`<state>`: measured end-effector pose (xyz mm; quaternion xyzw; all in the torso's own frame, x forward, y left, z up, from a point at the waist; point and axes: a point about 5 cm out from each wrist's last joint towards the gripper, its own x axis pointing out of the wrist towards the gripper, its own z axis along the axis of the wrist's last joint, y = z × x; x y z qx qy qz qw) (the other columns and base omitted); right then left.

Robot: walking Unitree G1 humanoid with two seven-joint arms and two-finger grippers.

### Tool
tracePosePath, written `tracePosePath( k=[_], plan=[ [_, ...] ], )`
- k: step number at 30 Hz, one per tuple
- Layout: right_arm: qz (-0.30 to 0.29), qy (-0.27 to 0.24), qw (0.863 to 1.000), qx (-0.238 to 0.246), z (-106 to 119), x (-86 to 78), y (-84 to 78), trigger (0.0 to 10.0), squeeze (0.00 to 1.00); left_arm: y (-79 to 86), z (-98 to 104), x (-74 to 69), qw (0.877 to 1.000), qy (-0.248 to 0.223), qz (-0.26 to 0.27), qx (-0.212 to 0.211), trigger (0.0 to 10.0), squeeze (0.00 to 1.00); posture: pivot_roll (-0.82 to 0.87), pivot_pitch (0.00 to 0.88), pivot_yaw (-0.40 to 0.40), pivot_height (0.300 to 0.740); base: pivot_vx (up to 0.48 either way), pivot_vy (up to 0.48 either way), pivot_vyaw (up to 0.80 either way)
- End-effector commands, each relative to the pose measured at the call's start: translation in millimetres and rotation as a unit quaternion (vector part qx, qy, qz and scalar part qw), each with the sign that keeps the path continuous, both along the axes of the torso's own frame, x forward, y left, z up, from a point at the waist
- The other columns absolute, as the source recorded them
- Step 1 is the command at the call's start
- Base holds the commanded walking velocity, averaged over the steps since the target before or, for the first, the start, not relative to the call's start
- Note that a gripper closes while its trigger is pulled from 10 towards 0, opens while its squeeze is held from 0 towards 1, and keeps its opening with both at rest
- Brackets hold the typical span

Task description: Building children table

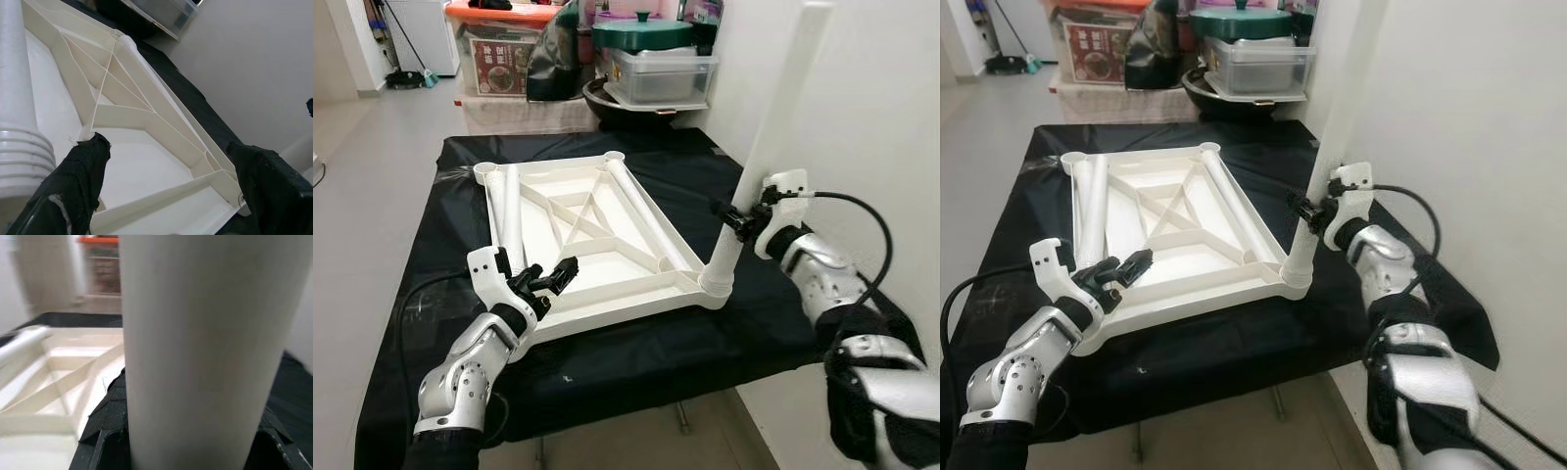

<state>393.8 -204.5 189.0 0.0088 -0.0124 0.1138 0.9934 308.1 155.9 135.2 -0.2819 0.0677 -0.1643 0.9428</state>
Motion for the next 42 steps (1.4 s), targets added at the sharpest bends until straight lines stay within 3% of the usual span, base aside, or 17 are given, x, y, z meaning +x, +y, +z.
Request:
tracePosePath(
  k=[1,2,3,5,11,14,15,21,22,27,28,29,30,32,33,34,42],
  plan=[
    [-0.082,0.086,0.993,-0.008,-39,-8.2,-6.9,0.0,0.00,0.6,-1,-0.9,1.000,0.004,-0.005,0.008,10.0,0.00,0.11,0.000,-0.069,0.740,0.000,0.000,0.00],
    [-0.144,0.096,0.985,0.003,-44,-8.7,-2.2,0.0,0.00,-0.2,-1,0.0,1.000,0.004,-0.006,0.009,10.0,0.00,0.10,0.000,-0.063,0.740,0.000,0.000,0.00],
    [-0.144,0.096,0.985,0.003,-44,-8.7,-2.2,0.0,0.00,-0.2,-1,0.0,1.000,0.004,-0.006,0.009,10.0,0.00,0.10,0.000,-0.063,0.740,0.000,0.000,0.00],
    [-0.278,0.131,0.950,0.060,-58,-15.7,24.1,0.0,0.00,-5.3,0,2.3,1.000,0.004,-0.011,0.007,10.0,0.00,0.10,0.000,-0.060,0.740,0.000,0.000,0.00],
    [-0.291,0.142,0.941,0.094,-51,-22.5,66.0,0.0,0.00,-6.6,1,2.4,1.000,0.004,-0.014,0.006,10.0,0.00,0.09,0.000,-0.064,0.740,0.000,0.000,0.00],
    [-0.273,0.135,0.948,0.094,-43,-26.2,83.2,0.0,0.00,-4.9,-1,2.5,1.000,0.006,-0.013,0.008,10.0,0.00,0.09,0.000,-0.066,0.740,0.000,0.000,0.00],
    [-0.242,0.136,0.956,0.090,-40,-26.7,91.9,10.0,0.00,-4.5,-1,2.6,1.000,0.006,-0.012,0.007,10.0,0.00,0.09,0.000,-0.069,0.740,0.000,0.000,0.00],
    [-0.189,0.125,0.969,0.095,-26,-28.1,92.7,10.0,0.00,-6.4,-2,2.4,1.000,0.007,-0.012,0.005,10.0,0.00,0.08,0.000,-0.068,0.740,0.000,0.000,0.00],
    [-0.193,0.111,0.970,0.103,-19,-29.6,88.4,10.0,1.00,-7.0,-3,2.3,1.000,0.008,-0.012,0.005,10.0,0.00,0.08,0.000,-0.066,0.740,0.000,0.000,0.00],
    [-0.156,0.062,0.982,0.091,11,-31.7,70.5,10.0,1.00,-7.8,-2,2.5,1.000,0.007,-0.014,0.004,10.0,0.00,0.08,0.000,-0.066,0.740,0.000,0.000,0.00],
    [-0.137,0.046,0.986,0.077,21,-32.0,63.2,10.0,0.81,-7.4,-2,2.8,1.000,0.006,-0.014,0.004,10.0,0.00,0.08,0.000,-0.066,0.740,0.000,0.000,0.00],
    [-0.137,0.046,0.986,0.077,21,-32.0,63.2,10.0,0.81,-7.4,-2,2.8,1.000,0.006,-0.014,0.004,10.0,0.00,0.08,0.000,-0.066,0.740,0.000,0.000,0.00],
    [-0.105,0.031,0.991,0.076,31,-33.4,57.2,10.0,0.00,-7.4,-1,3.1,1.000,0.006,-0.013,0.004,10.0,0.00,0.07,0.000,-0.067,0.740,0.000,0.000,0.00],
    [-0.064,0.015,0.996,0.062,41,-37.1,48.5,10.0,0.00,-7.2,-1,3.4,1.000,0.005,-0.013,0.004,10.0,0.00,0.07,0.000,-0.067,0.740,0.000,0.000,0.00],
    [0.046,-0.006,0.997,0.065,54,-48.1,36.1,10.0,0.00,-7.2,-1,3.5,1.000,0.004,-0.012,0.003,10.0,0.00,0.07,0.000,-0.067,0.740,0.000,0.000,0.00],
    [0.076,-0.011,0.995,0.064,57,-51.7,33.7,10.0,0.00,-7.2,-1,3.6,1.000,0.004,-0.012,0.003,10.0,0.00,0.07,0.000,-0.068,0.740,0.000,0.000,0.00],
    [0.214,-0.041,0.976,0.013,53,-60.3,22.2,10.0,0.00,-9.2,-1,4.4,1.000,0.003,-0.015,0.002,10.0,0.00,0.08,0.000,-0.072,0.740,0.000,0.000,0.00]
  ],
)
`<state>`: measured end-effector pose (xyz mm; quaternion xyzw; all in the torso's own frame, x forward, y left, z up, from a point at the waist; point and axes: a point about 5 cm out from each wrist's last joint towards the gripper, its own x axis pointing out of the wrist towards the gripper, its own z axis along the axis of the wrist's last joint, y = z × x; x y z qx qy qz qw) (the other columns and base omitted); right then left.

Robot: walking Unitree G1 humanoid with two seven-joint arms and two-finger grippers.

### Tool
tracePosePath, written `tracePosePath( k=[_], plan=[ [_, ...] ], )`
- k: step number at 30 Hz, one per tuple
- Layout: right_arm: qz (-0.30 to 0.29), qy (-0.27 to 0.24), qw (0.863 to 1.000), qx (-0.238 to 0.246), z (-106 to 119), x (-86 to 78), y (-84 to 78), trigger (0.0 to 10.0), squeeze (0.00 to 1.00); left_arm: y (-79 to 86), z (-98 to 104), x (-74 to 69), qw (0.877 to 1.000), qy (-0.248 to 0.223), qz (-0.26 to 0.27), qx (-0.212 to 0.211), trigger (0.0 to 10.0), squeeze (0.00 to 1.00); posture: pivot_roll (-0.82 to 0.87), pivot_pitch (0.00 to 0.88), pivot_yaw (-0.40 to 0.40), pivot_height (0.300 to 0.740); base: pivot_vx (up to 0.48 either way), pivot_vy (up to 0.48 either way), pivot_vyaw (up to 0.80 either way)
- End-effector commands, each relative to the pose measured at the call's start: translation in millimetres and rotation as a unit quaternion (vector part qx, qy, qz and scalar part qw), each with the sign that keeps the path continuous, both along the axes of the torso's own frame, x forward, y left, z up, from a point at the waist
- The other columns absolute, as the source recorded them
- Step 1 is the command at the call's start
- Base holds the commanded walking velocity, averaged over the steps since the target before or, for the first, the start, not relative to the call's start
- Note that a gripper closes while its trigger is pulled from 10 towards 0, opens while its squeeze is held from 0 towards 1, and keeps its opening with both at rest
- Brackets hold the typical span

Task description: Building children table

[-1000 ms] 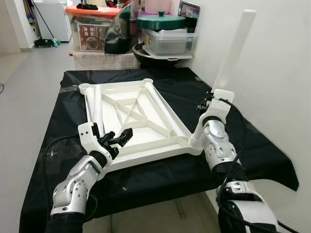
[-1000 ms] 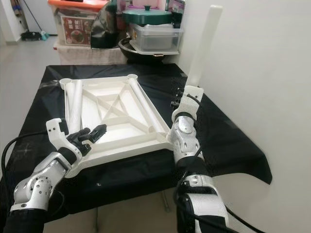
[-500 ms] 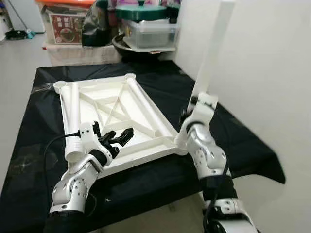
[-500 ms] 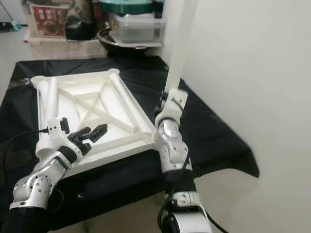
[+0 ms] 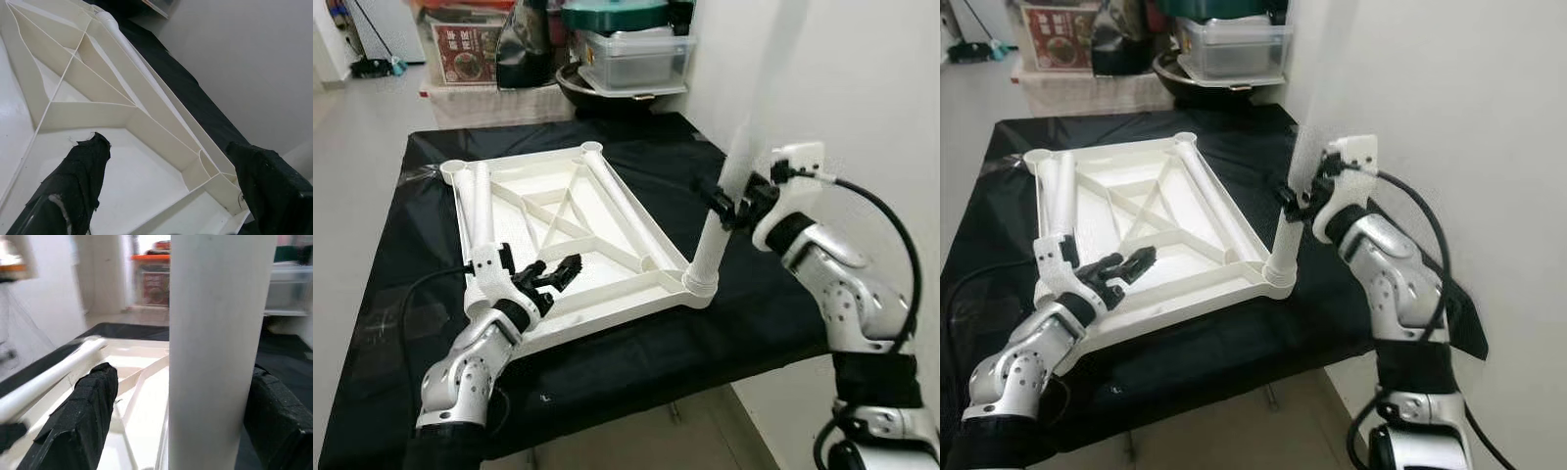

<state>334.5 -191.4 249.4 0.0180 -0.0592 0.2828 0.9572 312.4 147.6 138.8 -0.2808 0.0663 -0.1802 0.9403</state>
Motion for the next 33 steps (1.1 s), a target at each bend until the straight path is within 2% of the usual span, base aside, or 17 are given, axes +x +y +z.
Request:
tracePosePath(
  k=[1,4,5,9,11,12,14,15,16,17,18,22,25,27,30,32,33],
  plan=[
    [0.067,0.012,0.997,-0.021,-15,1.8,9.0,10.0,0.00,-2.0,-4,0.4,1.000,0.007,-0.001,0.002,10.0,0.00,0.09,0.000,-0.076,0.740,0.000,0.000,0.00],
    [0.107,0.027,0.993,-0.040,-28,7.0,13.8,10.0,0.00,-2.9,-2,0.2,1.000,0.004,-0.002,0.001,10.0,0.00,0.10,0.000,-0.085,0.740,0.000,0.000,0.00],
    [0.133,0.033,0.989,-0.048,-31,6.9,17.9,9.2,0.00,-1.6,-1,-0.2,1.000,0.002,-0.001,0.001,10.0,0.00,0.12,0.000,-0.094,0.740,0.000,0.000,0.00],
    [0.173,0.044,0.981,-0.071,-39,6.8,25.1,9.3,0.00,2.9,-1,-1.3,1.000,0.001,0.004,0.002,10.0,0.00,0.13,0.000,-0.103,0.740,0.000,0.000,0.00],
    [0.206,0.049,0.974,-0.083,-44,5.4,29.7,8.2,0.00,5.2,-2,-2.9,1.000,0.001,0.008,0.002,10.0,0.00,0.14,0.000,-0.110,0.740,0.000,0.000,0.00],
    [0.206,0.049,0.974,-0.083,-44,5.4,29.7,8.2,0.00,5.2,-2,-2.9,1.000,0.001,0.008,0.002,10.0,0.00,0.14,0.000,-0.110,0.740,0.000,0.000,0.00],
    [0.233,0.042,0.968,-0.084,-45,3.5,33.5,6.7,0.00,5.5,-2,-4.0,1.000,0.001,0.010,0.003,10.0,0.00,0.14,0.000,-0.111,0.740,0.000,0.000,0.00],
    [0.233,0.042,0.968,-0.084,-45,3.5,33.5,6.7,0.00,5.5,-2,-4.0,1.000,0.001,0.010,0.003,10.0,0.00,0.14,0.000,-0.111,0.740,0.000,0.000,0.00],
    [0.241,0.036,0.966,-0.083,-43,3.4,33.9,4.8,0.00,5.3,-3,-4.0,1.000,0.001,0.010,0.002,10.0,0.00,0.14,0.000,-0.111,0.740,0.000,0.000,0.00],
    [0.243,0.028,0.966,-0.081,-41,5.3,32.1,1.8,0.00,4.4,-2,-3.8,1.000,0.001,0.009,0.002,10.0,0.00,0.14,0.000,-0.110,0.740,0.000,0.000,0.00],
    [0.237,0.025,0.969,-0.073,-40,7.9,29.5,0.0,0.00,3.6,-3,-3.5,1.000,0.001,0.008,0.001,10.0,0.00,0.13,0.000,-0.107,0.740,0.000,0.000,0.00],
    [0.199,0.019,0.978,-0.059,-37,15.6,20.6,0.0,0.00,1.4,-3,-2.4,1.000,0.001,0.005,0.001,10.0,0.00,0.13,0.000,-0.105,0.740,0.000,0.000,0.00],
    [0.071,0.042,0.994,-0.070,-46,30.0,6.1,0.0,0.00,0.1,-3,-1.7,1.000,0.001,0.002,0.001,10.0,0.00,0.12,0.000,-0.099,0.740,0.000,0.000,0.00],
    [-0.008,0.056,0.997,-0.051,-50,35.2,-1.6,0.0,0.00,-0.4,-3,-1.5,1.000,0.001,0.001,0.001,10.0,0.00,0.11,0.000,-0.097,0.740,0.000,0.000,0.00],
    [-0.066,0.062,0.996,-0.022,-53,35.3,-4.5,0.0,0.00,-1.1,-3,-1.5,1.000,0.001,-0.001,0.000,10.0,0.00,0.11,0.000,-0.097,0.740,0.000,0.000,0.00],
    [-0.163,0.093,0.982,-0.004,-67,28.7,3.2,0.0,0.00,-2.6,-4,-1.7,1.000,0.003,-0.003,-0.001,10.0,0.00,0.10,0.000,-0.088,0.740,0.000,0.000,0.00],
    [-0.163,0.093,0.982,-0.004,-67,28.7,3.2,0.0,0.00,-2.6,-4,-1.7,1.000,0.003,-0.003,-0.001,10.0,0.00,0.10,0.000,-0.088,0.740,0.000,0.000,0.00]
  ],
)
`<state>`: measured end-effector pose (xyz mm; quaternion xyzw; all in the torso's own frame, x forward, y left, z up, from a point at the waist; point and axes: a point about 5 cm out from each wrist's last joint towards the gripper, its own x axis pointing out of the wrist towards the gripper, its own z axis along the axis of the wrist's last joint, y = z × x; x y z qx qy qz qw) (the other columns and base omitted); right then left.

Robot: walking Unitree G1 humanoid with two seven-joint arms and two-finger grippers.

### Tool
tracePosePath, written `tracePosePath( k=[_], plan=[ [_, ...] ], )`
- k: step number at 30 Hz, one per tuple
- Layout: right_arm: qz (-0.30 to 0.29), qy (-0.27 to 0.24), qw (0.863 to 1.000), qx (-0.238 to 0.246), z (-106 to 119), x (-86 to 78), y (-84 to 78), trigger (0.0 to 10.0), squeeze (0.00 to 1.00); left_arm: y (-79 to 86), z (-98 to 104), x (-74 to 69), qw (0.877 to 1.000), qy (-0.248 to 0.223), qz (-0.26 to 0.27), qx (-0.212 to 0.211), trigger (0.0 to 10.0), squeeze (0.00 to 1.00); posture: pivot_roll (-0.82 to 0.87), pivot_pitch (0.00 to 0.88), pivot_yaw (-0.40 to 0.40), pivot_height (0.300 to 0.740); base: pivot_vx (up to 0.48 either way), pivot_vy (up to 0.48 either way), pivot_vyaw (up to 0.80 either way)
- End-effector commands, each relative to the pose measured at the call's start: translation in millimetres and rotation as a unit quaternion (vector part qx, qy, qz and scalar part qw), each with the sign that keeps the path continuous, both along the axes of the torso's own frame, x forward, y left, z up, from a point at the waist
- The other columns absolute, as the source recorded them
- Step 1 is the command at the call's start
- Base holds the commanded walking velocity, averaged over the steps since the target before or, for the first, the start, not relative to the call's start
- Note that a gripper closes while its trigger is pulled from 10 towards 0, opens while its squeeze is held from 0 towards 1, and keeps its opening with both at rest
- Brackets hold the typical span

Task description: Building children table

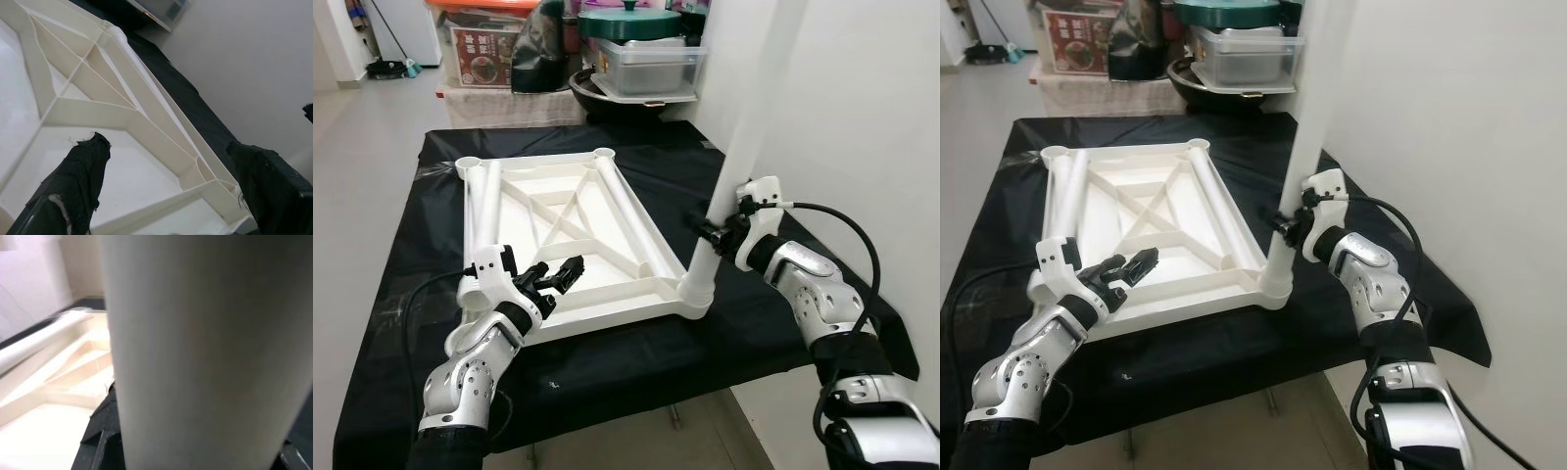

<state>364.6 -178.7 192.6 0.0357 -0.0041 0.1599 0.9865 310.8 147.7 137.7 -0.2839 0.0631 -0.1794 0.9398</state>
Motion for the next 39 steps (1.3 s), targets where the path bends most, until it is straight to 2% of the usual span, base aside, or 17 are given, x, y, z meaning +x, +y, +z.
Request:
tracePosePath(
  k=[1,3,9,10,13,14,17,19,22,23,24,25,33,36,37,38,39],
  plan=[
    [-0.085,0.055,0.995,-0.010,-19,-7.3,-4.0,0.0,0.00,-3.4,-3,-0.2,1.000,0.006,-0.006,0.002,10.0,0.00,0.10,0.000,-0.084,0.740,0.000,0.000,0.00],
    [-0.169,0.092,0.981,0.002,-31,-21.6,10.7,0.0,0.00,-4.8,-4,-0.5,1.000,0.007,-0.009,0.002,10.0,0.00,0.09,0.000,-0.072,0.740,0.000,0.000,0.00],
    [-0.207,0.098,0.973,0.000,-30,-32.9,42.5,0.0,0.00,-7.8,-4,1.0,1.000,0.010,-0.018,0.002,10.0,0.00,0.07,0.000,-0.055,0.740,0.000,0.000,0.00],
    [-0.172,0.080,0.982,-0.001,-20,-31.2,58.3,10.0,0.00,-9.0,-3,2.9,1.000,0.008,-0.021,0.002,10.0,0.00,0.07,0.000,-0.057,0.740,0.000,0.000,0.00],
    [-0.144,0.056,0.988,0.016,-7,-29.5,71.2,10.0,0.00,-9.6,-1,5.4,1.000,0.005,-0.021,0.001,10.0,0.00,0.07,0.000,-0.061,0.740,0.000,0.000,0.00],
    [-0.150,0.046,0.987,0.036,2,-31.2,68.9,10.0,1.00,-9.2,0,5.9,1.000,0.004,-0.020,0.000,10.0,0.00,0.07,0.000,-0.061,0.740,0.000,0.000,0.00],
    [-0.158,0.041,0.985,0.050,6,-33.0,66.1,10.0,1.00,-8.9,0,6.0,1.000,0.004,-0.019,0.000,10.0,0.00,0.07,0.000,-0.061,0.740,0.000,0.000,0.00],
    [-0.035,0.010,0.998,0.060,31,-36.9,64.2,10.0,1.00,-8.4,-4,2.2,1.000,0.008,-0.017,-0.001,10.0,0.00,0.07,0.000,-0.065,0.740,0.000,0.000,0.00],
    [-0.001,0.003,0.998,0.060,36,-38.6,64.8,10.0,1.00,-8.5,-5,1.5,1.000,0.009,-0.017,-0.001,10.0,0.00,0.07,0.000,-0.065,0.740,0.000,0.000,0.00],
    [0.066,-0.016,0.996,0.060,41,-44.4,58.3,10.0,0.00,-8.7,-5,1.5,1.000,0.009,-0.016,-0.002,10.0,0.00,0.07,0.000,-0.072,0.740,0.000,0.000,0.00],
    [0.183,-0.055,0.981,0.031,49,-57.6,44.4,10.0,0.00,-8.7,-4,1.8,1.000,0.009,-0.015,-0.002,10.0,0.00,0.07,0.000,-0.073,0.740,0.000,0.000,0.00],
    [0.213,-0.066,0.975,0.018,51,-61.7,40.9,10.0,0.00,-8.6,-4,2.1,1.000,0.009,-0.014,-0.002,10.0,0.00,0.07,0.000,-0.073,0.740,0.000,0.000,0.00],
    [0.362,-0.049,0.930,-0.034,33,-75.9,40.0,10.0,0.00,-10.0,-5,3.1,1.000,0.010,-0.019,0.000,10.0,0.00,0.08,0.000,-0.067,0.740,0.000,0.000,0.00],
    [0.365,-0.029,0.929,-0.048,21,-70.4,49.6,10.0,0.00,-10.0,-4,3.8,1.000,0.009,-0.019,0.000,10.0,0.00,0.08,0.000,-0.067,0.740,0.000,0.000,0.00],
    [0.348,-0.018,0.936,-0.055,14,-62.0,54.0,4.3,0.00,-10.0,-3,4.0,1.000,0.007,-0.019,0.001,10.0,0.00,0.09,0.000,-0.073,0.740,0.000,0.000,0.00],
    [0.348,-0.018,0.936,-0.055,14,-62.0,54.0,4.3,0.00,-10.0,-3,4.0,1.000,0.007,-0.019,0.001,10.0,0.00,0.09,0.000,-0.073,0.740,0.000,0.000,0.00],
    [0.345,-0.017,0.937,-0.055,13,-60.4,54.4,1.8,0.00,-10.1,-3,4.0,1.000,0.007,-0.018,0.001,10.0,0.00,0.09,0.000,-0.073,0.740,0.000,0.000,0.00]
  ],
)
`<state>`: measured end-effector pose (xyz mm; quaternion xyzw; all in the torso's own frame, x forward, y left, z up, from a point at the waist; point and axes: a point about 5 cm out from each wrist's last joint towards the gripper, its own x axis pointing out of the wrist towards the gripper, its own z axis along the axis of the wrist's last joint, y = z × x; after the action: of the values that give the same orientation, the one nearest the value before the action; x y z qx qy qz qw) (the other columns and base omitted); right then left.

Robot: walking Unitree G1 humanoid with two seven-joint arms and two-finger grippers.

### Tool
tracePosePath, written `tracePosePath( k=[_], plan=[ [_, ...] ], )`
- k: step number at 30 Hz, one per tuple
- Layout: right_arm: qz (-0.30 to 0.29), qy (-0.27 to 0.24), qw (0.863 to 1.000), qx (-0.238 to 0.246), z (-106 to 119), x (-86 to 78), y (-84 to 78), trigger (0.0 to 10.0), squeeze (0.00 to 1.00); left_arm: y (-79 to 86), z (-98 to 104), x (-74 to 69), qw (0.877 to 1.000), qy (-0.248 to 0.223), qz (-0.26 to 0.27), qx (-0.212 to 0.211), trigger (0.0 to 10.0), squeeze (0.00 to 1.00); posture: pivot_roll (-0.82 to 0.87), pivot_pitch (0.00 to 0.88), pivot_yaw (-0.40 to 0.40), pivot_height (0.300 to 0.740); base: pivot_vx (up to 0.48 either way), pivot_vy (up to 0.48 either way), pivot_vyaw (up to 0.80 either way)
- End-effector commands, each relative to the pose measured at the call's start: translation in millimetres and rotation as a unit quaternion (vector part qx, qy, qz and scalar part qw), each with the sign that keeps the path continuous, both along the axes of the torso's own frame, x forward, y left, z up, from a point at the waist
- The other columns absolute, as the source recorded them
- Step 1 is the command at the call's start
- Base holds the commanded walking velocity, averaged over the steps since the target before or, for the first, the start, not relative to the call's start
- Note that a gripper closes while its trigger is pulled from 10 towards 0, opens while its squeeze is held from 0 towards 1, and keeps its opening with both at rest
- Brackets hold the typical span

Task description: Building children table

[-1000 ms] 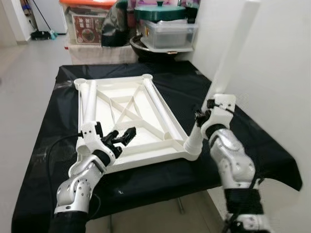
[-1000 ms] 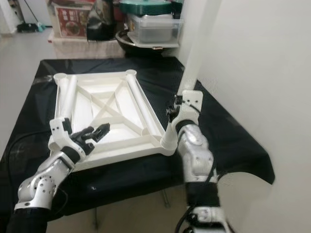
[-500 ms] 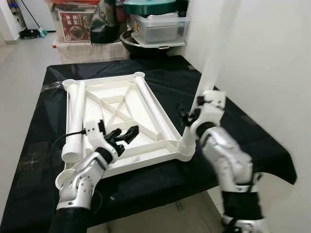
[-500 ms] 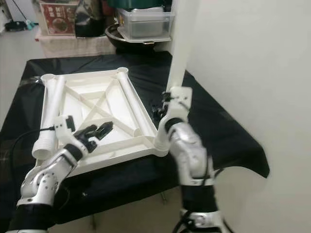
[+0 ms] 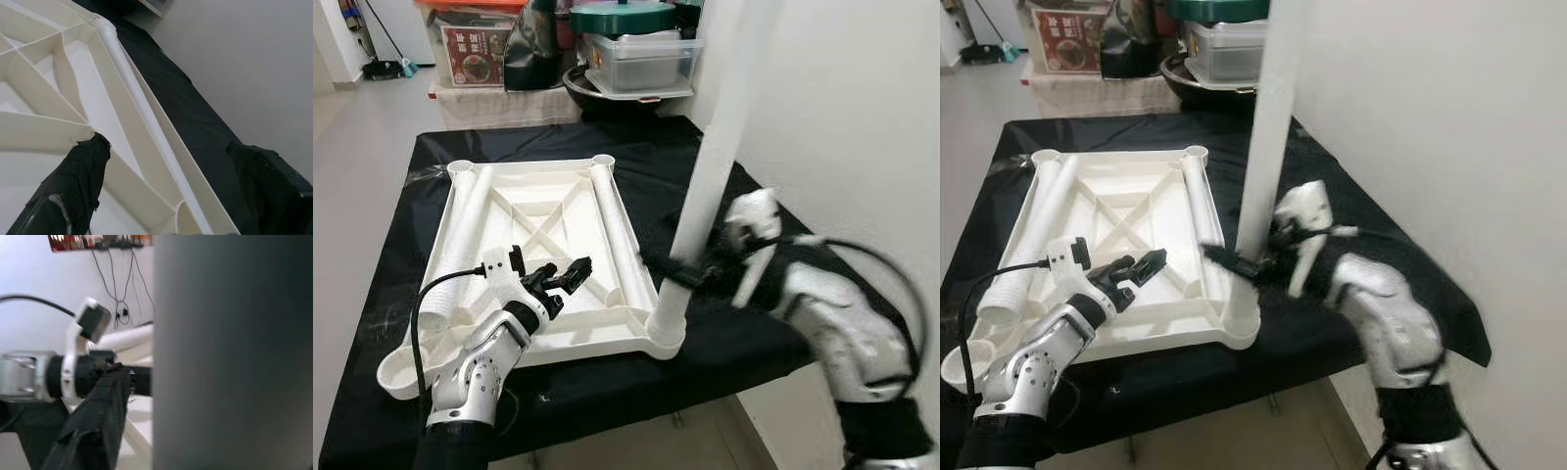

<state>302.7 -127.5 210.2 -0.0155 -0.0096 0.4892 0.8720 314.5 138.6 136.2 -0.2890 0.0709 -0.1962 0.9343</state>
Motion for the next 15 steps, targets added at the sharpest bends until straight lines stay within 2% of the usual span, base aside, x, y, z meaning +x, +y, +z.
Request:
tracePosePath(
  k=[1,2,4,5,6,7,9,11,12,13,14,15],
  plan=[
    [-0.035,0.023,0.999,-0.013,-10,10.4,1.2,0.0,0.00,-0.3,-1,0.1,1.000,0.003,0.001,0.007,10.0,0.00,0.10,0.000,-0.075,0.740,0.000,0.000,0.00],
    [-0.094,0.049,0.994,-0.017,-17,22.0,-6.0,0.0,0.00,0.9,-2,-0.7,1.000,0.003,0.003,0.007,10.0,0.00,0.09,0.000,-0.077,0.740,0.000,0.000,0.00],
    [-0.159,0.079,0.984,-0.024,-26,33.5,-15.0,0.0,0.00,2.0,-2,-1.6,1.000,0.003,0.005,0.007,10.0,0.00,0.09,0.000,-0.078,0.740,0.000,0.000,0.00],
    [-0.233,0.091,0.968,-0.024,-31,41.7,-27.0,0.0,0.00,2.8,-4,-2.4,1.000,0.005,0.006,0.007,10.0,0.00,0.08,0.000,-0.075,0.740,0.000,0.000,0.00],
    [-0.280,0.098,0.955,-0.024,-34,46.2,-34.9,0.0,0.00,3.3,-5,-2.9,1.000,0.006,0.007,0.007,10.0,0.00,0.08,0.000,-0.075,0.740,0.000,0.000,0.00],
    [-0.349,0.109,0.930,-0.026,-39,49.8,-46.5,0.0,0.00,3.5,-6,-3.4,1.000,0.008,0.006,0.007,10.0,0.00,0.06,0.000,-0.067,0.740,0.000,0.000,0.00],
    [-0.349,0.109,0.930,-0.026,-39,49.8,-46.5,0.0,0.00,3.5,-6,-3.4,1.000,0.008,0.006,0.007,10.0,0.00,0.06,0.000,-0.067,0.740,0.000,0.000,0.00],
    [-0.466,0.134,0.874,-0.032,-49,49.0,-65.1,0.0,0.00,3.2,-7,-3.8,1.000,0.011,0.005,0.006,10.0,0.00,0.05,0.000,-0.055,0.740,0.000,0.000,0.00],
    [-0.516,0.133,0.846,-0.025,-51,44.2,-69.5,0.0,0.00,1.7,-7,-3.7,1.000,0.012,0.002,0.006,10.0,0.00,0.05,0.000,-0.047,0.740,0.000,0.000,0.00],
    [-0.545,0.130,0.828,-0.014,-52,37.9,-64.7,0.0,0.00,-1.0,-8,-3.3,1.000,0.014,-0.002,0.005,10.0,0.00,0.04,0.000,-0.041,0.740,0.000,0.000,0.00],
    [-0.560,0.128,0.819,-0.006,-52,33.5,-60.8,0.0,0.00,-2.7,-8,-3.0,1.000,0.014,-0.005,0.005,10.0,0.00,0.03,0.000,-0.035,0.740,0.000,0.000,0.00],
    [-0.556,0.126,0.821,0.001,-50,29.6,-49.7,0.0,0.00,-4.5,-8,-2.5,1.000,0.014,-0.009,0.005,10.0,0.00,0.03,0.000,-0.032,0.740,0.000,0.000,0.00]
  ],
)
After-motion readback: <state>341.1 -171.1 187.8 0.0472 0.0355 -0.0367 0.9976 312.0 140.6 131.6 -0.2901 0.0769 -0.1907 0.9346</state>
